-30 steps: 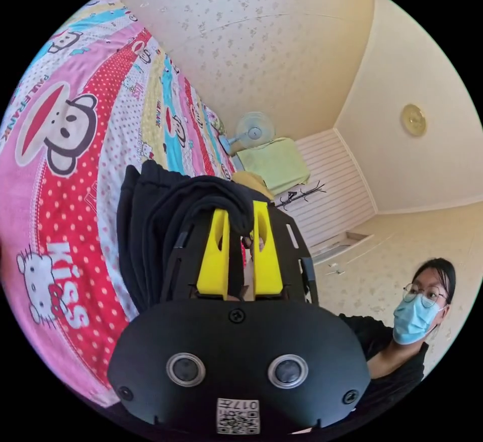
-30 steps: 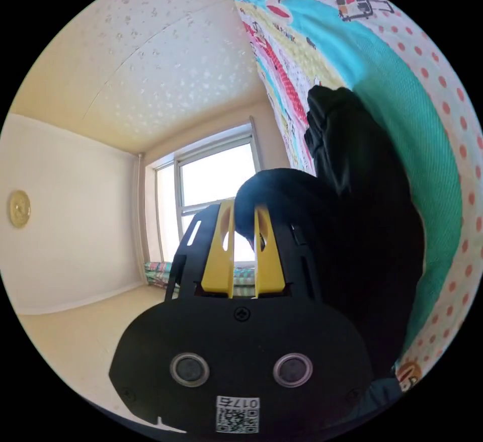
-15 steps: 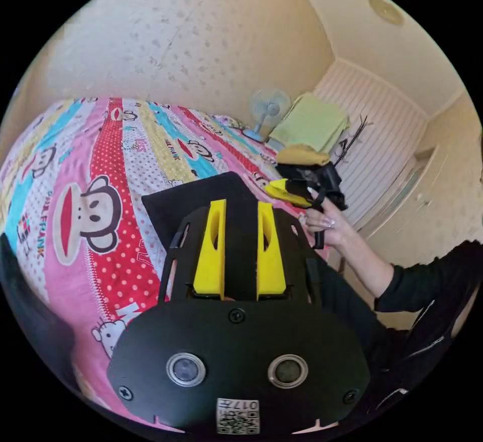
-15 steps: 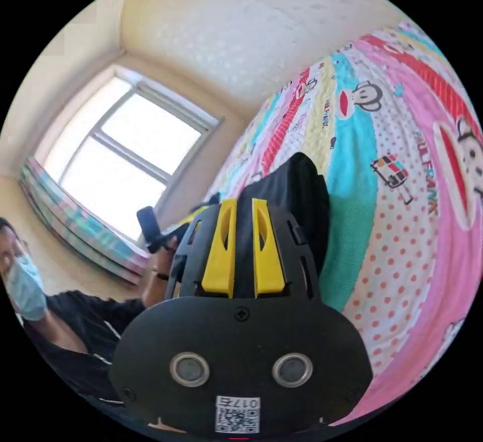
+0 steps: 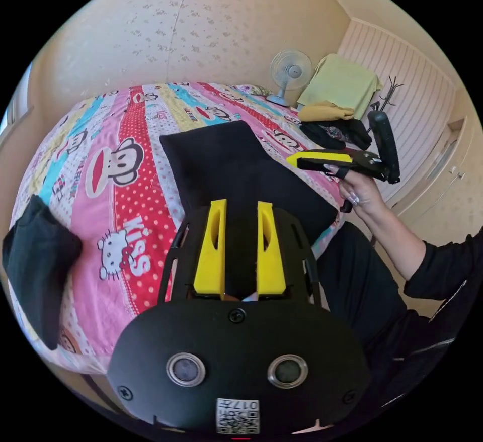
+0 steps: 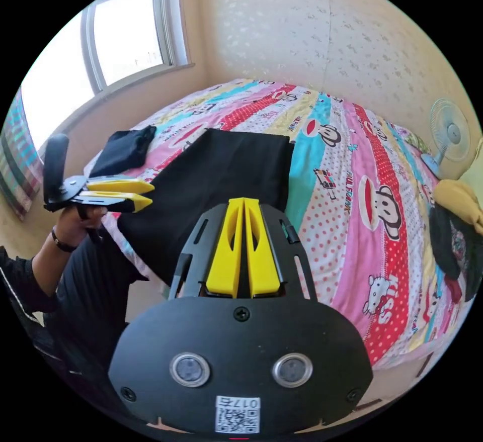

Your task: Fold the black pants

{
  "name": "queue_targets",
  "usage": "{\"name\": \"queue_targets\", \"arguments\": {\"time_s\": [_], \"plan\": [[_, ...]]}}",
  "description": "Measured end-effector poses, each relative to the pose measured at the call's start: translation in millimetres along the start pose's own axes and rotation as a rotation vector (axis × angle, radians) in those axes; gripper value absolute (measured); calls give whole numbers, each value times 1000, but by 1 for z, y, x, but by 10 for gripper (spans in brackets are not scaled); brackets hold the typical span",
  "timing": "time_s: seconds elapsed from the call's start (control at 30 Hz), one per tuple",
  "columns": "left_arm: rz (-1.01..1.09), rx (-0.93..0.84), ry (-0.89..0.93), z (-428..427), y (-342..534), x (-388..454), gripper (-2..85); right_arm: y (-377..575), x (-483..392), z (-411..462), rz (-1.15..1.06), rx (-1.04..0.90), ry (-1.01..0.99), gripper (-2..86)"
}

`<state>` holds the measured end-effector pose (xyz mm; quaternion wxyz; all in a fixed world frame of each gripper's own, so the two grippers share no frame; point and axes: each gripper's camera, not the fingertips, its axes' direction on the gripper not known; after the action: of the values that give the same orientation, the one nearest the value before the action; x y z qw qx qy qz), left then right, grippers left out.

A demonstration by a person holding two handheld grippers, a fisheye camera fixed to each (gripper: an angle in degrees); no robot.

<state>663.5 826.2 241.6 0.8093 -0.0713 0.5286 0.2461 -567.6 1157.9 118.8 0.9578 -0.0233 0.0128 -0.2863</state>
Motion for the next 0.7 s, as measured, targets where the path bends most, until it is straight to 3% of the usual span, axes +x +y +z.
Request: {"name": "queue_targets", "arguments": {"time_s": [0.13,0.2,0.37,0.5,0.7], "plan": [[-89,60,5,11,48,-13,73,53,11,35,51,-116,-22,12],[-196,93,145,-8,60,-31,70,70,30,24,179,-45,-139,19],[-272,292,213,-51,108,-32,113,139,61,-28,541,216,-481,87],[-400,266,201,-41,152,-28,182,190,60,-23,753,255,-619,108],[-645,279,239,-26,189,-52,183,231,62,16,910,156,-822,119]]}}
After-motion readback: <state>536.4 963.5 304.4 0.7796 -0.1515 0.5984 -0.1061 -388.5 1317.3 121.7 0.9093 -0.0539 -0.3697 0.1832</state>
